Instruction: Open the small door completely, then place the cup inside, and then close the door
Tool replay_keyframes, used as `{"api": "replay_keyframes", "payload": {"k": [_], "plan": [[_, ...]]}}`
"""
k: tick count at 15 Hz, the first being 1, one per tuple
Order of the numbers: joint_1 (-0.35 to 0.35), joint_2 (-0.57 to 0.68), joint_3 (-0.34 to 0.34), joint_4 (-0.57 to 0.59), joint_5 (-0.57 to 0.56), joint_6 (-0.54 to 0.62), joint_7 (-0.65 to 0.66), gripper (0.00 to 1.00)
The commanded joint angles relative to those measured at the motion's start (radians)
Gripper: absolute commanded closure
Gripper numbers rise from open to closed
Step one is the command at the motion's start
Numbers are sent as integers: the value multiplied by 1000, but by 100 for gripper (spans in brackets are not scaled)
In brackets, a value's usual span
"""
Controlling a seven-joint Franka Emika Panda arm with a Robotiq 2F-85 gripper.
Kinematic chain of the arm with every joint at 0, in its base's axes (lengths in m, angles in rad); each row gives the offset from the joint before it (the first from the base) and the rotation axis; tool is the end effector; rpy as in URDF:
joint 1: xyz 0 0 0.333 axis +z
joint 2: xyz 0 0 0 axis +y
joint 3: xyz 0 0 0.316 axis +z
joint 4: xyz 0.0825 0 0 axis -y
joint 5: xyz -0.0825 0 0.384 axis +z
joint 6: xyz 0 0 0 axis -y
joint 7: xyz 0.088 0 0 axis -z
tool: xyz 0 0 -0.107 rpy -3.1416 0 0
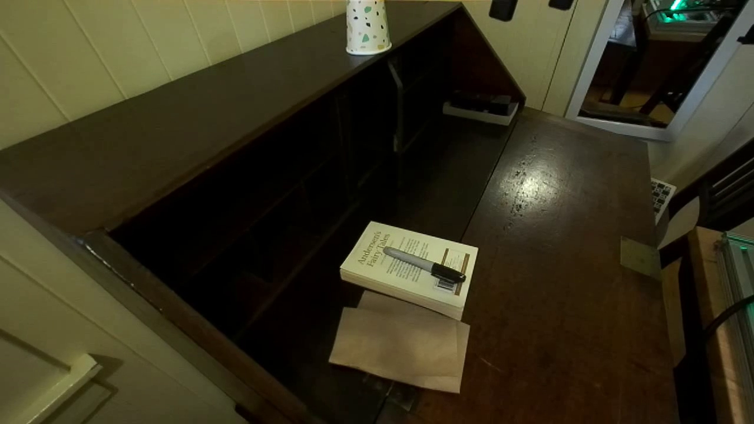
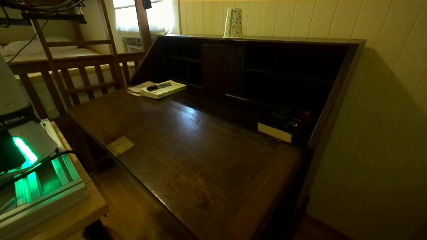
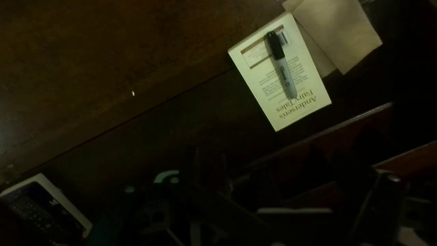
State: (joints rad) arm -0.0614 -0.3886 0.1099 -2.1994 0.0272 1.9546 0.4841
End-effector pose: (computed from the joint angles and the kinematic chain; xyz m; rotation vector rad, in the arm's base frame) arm 0.4513 0.0291 0.5511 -3.0340 0.6931 -0.2198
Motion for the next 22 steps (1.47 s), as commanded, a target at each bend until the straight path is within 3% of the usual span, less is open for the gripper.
{"api": "replay_keyframes", "payload": {"k": [1, 11, 12, 22], "plan": [[-1, -18, -5, -41, -25, 162, -14, 0], [-56, 92, -30, -90, -58, 515, 0, 0], [-36, 109, -55, -87, 0, 524, -47, 0], [-47, 277, -99, -51, -59, 633, -88, 0]]}}
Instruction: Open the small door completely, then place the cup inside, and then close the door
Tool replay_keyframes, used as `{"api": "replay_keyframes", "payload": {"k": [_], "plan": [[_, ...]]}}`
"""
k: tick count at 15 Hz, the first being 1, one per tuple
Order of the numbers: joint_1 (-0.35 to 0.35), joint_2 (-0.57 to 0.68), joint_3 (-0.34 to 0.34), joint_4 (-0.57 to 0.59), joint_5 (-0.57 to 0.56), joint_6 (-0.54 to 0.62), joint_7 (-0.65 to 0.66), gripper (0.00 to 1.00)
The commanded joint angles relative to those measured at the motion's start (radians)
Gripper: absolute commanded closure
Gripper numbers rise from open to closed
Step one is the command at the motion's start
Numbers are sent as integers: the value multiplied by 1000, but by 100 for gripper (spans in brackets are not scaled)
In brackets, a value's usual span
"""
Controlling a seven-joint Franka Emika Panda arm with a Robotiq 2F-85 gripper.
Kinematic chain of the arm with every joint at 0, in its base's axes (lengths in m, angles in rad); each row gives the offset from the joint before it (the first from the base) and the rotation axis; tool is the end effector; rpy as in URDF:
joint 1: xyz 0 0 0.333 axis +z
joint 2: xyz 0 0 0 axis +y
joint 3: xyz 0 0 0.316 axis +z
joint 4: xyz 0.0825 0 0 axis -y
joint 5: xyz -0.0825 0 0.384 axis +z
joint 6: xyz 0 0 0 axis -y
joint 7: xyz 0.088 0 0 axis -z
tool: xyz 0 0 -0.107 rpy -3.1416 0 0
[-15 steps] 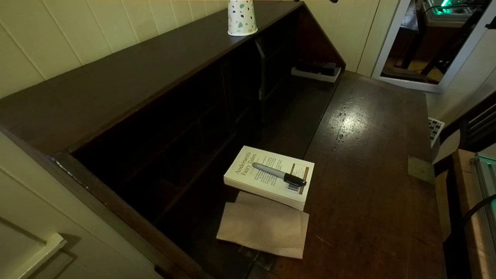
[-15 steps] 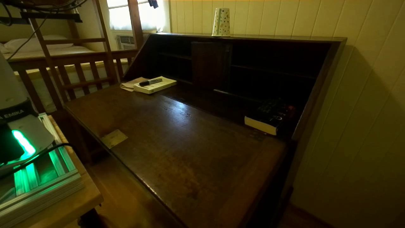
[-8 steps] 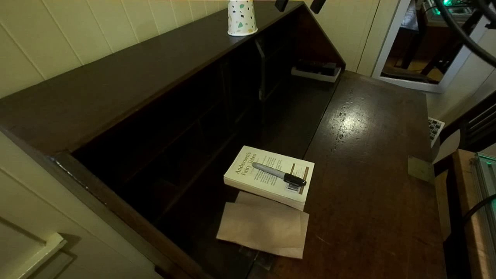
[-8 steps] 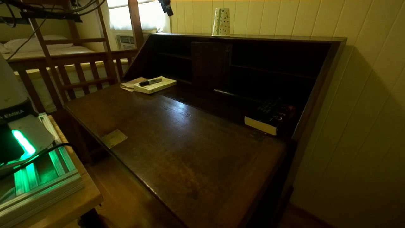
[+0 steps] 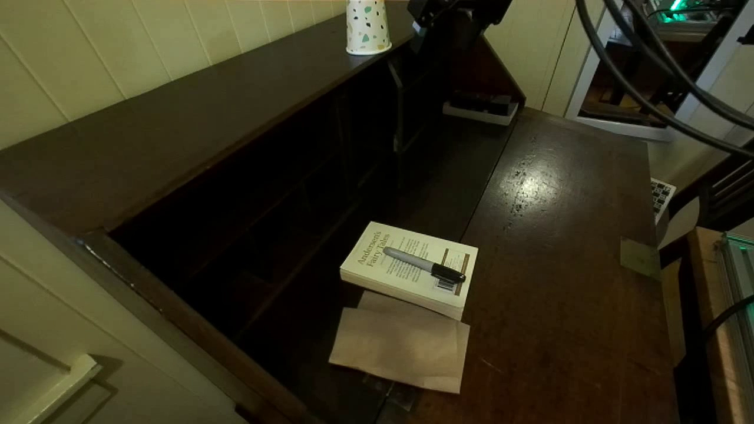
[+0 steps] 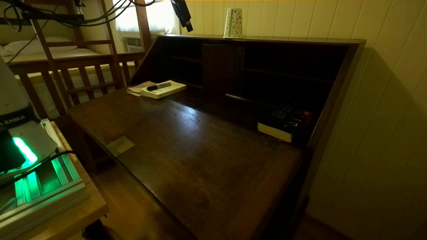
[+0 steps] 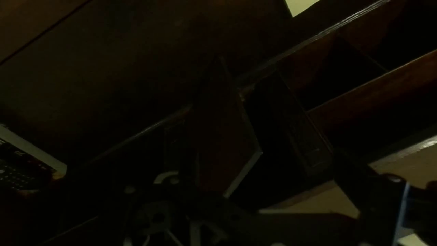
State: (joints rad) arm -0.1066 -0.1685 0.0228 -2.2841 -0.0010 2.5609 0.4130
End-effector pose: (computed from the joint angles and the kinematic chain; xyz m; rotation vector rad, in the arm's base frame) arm 0.5232 -0.0436 0.4712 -2.9079 0.7356 -0.6710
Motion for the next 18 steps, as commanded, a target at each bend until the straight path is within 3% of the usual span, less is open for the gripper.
{"api": "replay_keyframes", "payload": {"k": [1, 13, 18], "plan": [[-2, 71, -14, 42, -45, 28, -17, 0], [25, 237, -52, 171, -159, 48, -2, 0], [49, 292, -82, 221, -261, 34, 80, 0]]}}
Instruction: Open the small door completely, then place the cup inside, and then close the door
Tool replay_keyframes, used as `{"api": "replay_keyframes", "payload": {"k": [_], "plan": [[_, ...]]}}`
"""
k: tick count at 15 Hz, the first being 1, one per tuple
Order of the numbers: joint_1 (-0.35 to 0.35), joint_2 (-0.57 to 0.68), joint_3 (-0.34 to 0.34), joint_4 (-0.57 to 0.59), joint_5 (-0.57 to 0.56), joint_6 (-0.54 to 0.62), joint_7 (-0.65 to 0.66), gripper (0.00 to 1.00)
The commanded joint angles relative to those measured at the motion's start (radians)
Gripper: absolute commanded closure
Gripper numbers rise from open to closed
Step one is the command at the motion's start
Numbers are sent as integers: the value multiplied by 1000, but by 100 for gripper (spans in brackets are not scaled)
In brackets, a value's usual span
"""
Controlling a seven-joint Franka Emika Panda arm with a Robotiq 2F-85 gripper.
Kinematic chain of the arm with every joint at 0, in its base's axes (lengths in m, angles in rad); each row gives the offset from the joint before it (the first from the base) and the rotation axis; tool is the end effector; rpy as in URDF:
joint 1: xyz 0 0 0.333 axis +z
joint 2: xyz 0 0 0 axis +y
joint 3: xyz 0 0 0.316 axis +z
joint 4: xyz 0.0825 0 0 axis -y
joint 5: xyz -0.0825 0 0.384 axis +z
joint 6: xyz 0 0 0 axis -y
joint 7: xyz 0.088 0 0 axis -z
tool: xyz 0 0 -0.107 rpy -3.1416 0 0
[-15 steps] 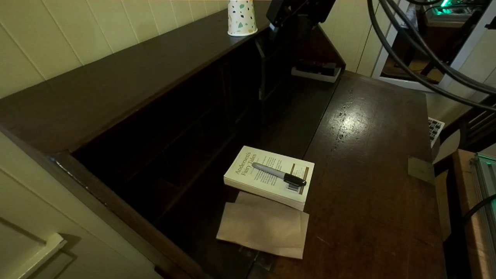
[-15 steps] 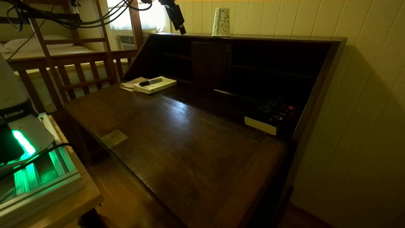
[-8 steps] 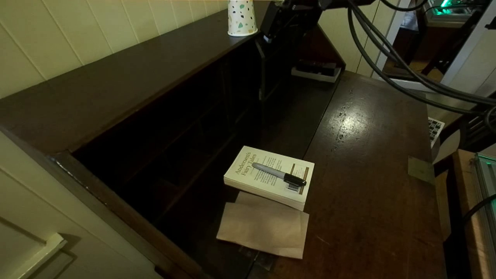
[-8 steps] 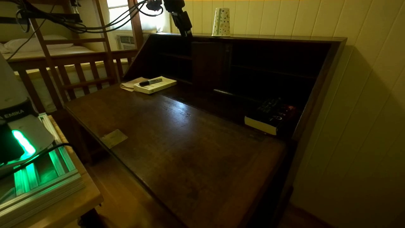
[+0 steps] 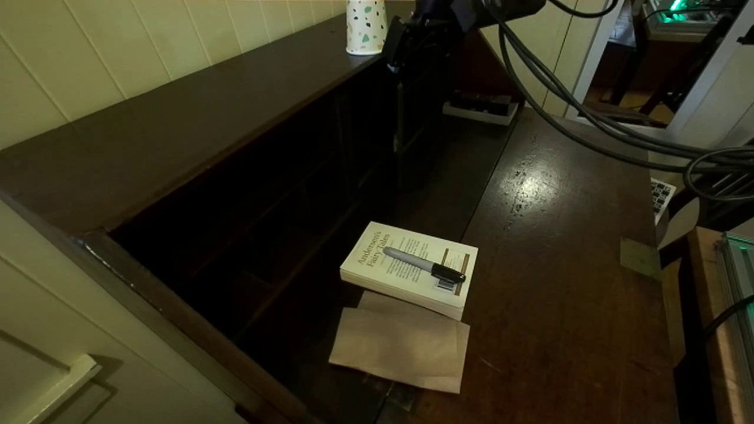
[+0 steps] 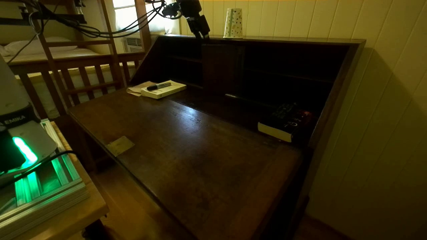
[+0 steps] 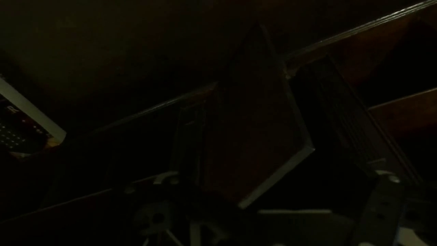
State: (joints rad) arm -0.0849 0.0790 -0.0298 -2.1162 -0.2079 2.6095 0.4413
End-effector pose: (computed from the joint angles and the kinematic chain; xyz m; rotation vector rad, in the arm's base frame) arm 0.5870 -0.0629 0.4211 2.9379 -0.5928 0.6549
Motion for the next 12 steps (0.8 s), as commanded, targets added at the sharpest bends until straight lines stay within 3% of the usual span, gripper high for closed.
{"api": "replay_keyframes", "payload": {"k": [1, 5, 12], "plan": [[31, 51, -32, 60, -43, -11, 50, 0], [43, 72, -45, 81, -15, -9, 41, 0], [64, 64, -85, 94, -111, -92, 88, 0]]}}
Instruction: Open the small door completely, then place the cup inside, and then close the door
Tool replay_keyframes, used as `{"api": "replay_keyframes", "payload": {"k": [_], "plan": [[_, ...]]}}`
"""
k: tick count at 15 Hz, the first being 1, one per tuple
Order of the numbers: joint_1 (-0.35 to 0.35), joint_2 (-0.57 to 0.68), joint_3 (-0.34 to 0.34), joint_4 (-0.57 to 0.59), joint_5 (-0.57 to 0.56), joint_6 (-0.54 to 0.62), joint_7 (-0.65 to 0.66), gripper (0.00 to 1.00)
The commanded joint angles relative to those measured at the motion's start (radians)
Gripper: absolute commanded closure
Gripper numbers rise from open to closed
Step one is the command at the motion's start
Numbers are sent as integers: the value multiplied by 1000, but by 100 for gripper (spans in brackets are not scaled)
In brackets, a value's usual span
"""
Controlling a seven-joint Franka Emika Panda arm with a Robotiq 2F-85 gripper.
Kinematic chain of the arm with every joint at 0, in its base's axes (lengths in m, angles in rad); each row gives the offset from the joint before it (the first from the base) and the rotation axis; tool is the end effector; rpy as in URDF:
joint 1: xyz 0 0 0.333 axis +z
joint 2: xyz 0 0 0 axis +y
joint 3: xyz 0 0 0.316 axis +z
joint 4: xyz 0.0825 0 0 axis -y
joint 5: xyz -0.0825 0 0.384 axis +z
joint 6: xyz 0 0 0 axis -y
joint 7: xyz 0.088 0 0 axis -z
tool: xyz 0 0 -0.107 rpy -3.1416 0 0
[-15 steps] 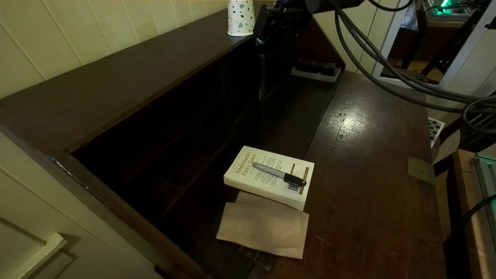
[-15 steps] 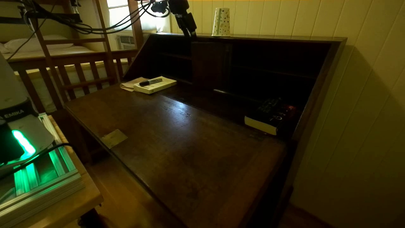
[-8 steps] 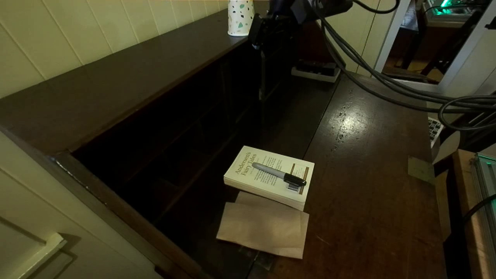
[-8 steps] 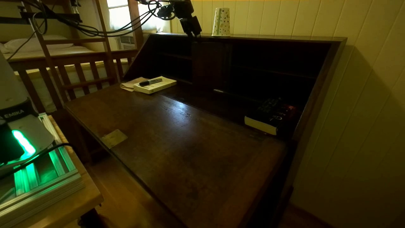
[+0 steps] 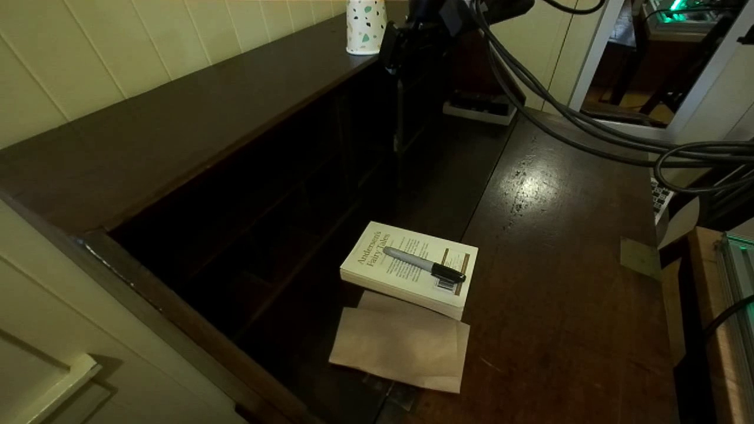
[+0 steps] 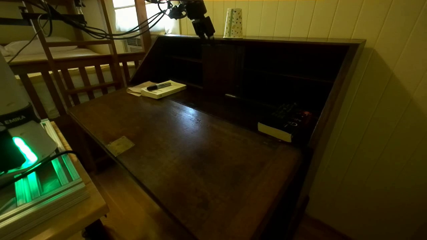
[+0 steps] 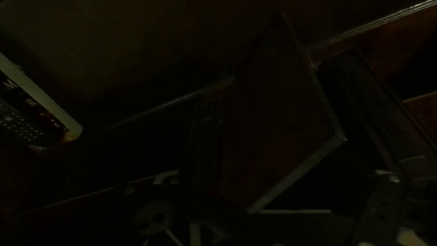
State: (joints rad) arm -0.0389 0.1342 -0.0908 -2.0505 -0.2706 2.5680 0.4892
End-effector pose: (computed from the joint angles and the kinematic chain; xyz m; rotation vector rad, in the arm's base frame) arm 0.6023 -0.0728 0.4148 2.8867 -0.6097 0.6135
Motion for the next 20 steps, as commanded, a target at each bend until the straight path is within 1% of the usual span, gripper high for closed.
{"api": "replay_keyframes", "payload": {"k": [1, 4, 7, 13, 16, 20], "plan": [[16, 6, -29, 23, -53, -61, 40, 0], [11, -1, -40, 16, -63, -92, 38, 0], [7, -17, -57, 7, -100, -133, 43, 0], [-12, -53, -94, -2, -223, -181, 58, 0], [-25, -65, -100, -3, -273, -200, 59, 0], [-36, -82, -94, -3, -303, -225, 61, 0]]}}
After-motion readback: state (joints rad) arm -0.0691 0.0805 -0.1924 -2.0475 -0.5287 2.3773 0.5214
